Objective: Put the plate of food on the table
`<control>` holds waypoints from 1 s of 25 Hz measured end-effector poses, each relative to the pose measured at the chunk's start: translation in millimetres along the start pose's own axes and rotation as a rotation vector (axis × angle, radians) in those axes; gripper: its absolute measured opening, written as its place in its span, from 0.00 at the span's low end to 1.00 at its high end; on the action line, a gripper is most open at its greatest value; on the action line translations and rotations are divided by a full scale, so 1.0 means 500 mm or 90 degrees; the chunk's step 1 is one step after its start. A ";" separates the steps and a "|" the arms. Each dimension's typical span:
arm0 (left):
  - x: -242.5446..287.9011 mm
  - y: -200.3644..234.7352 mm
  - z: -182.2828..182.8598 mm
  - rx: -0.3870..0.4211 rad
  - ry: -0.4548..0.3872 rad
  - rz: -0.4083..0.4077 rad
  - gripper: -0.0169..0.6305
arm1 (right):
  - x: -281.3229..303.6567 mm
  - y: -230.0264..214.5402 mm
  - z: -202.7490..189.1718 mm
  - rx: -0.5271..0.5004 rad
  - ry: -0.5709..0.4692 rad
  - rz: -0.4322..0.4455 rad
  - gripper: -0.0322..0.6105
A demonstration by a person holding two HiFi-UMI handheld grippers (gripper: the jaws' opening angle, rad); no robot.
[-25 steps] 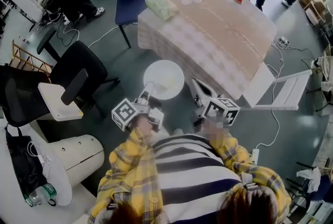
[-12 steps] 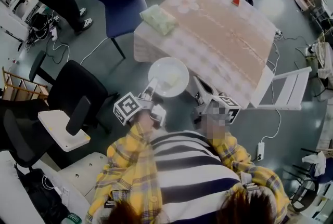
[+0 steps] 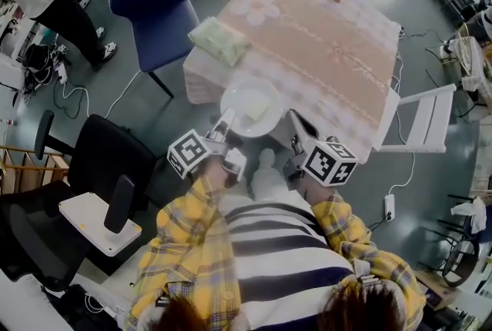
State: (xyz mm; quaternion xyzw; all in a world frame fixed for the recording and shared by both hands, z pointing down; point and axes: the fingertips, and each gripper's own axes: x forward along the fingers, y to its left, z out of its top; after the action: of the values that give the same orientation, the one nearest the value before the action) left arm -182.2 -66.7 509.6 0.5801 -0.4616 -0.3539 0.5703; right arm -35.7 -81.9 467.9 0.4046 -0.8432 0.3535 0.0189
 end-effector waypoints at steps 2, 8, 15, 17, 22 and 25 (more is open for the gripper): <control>0.035 -0.003 0.005 -0.001 0.006 0.001 0.05 | 0.015 -0.018 0.023 0.001 -0.008 -0.005 0.04; 0.150 0.000 0.014 -0.012 0.017 0.009 0.05 | 0.078 -0.085 0.090 0.005 -0.010 -0.015 0.04; 0.290 -0.011 0.019 -0.007 0.030 0.014 0.05 | 0.150 -0.155 0.172 -0.002 -0.007 -0.012 0.04; 0.322 -0.009 0.020 -0.004 0.031 0.019 0.05 | 0.167 -0.173 0.190 -0.009 -0.004 -0.011 0.04; 0.382 -0.003 0.029 0.001 0.015 0.030 0.05 | 0.197 -0.213 0.216 -0.011 0.004 -0.006 0.04; 0.409 -0.004 0.032 -0.002 0.007 0.035 0.05 | 0.211 -0.230 0.230 -0.012 0.007 -0.007 0.04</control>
State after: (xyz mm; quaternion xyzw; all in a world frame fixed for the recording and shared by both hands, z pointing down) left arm -130.6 -264.4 529.6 0.5683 -0.4736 -0.3358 0.5831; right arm 2.6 -271.3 482.0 0.4074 -0.8441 0.3475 0.0291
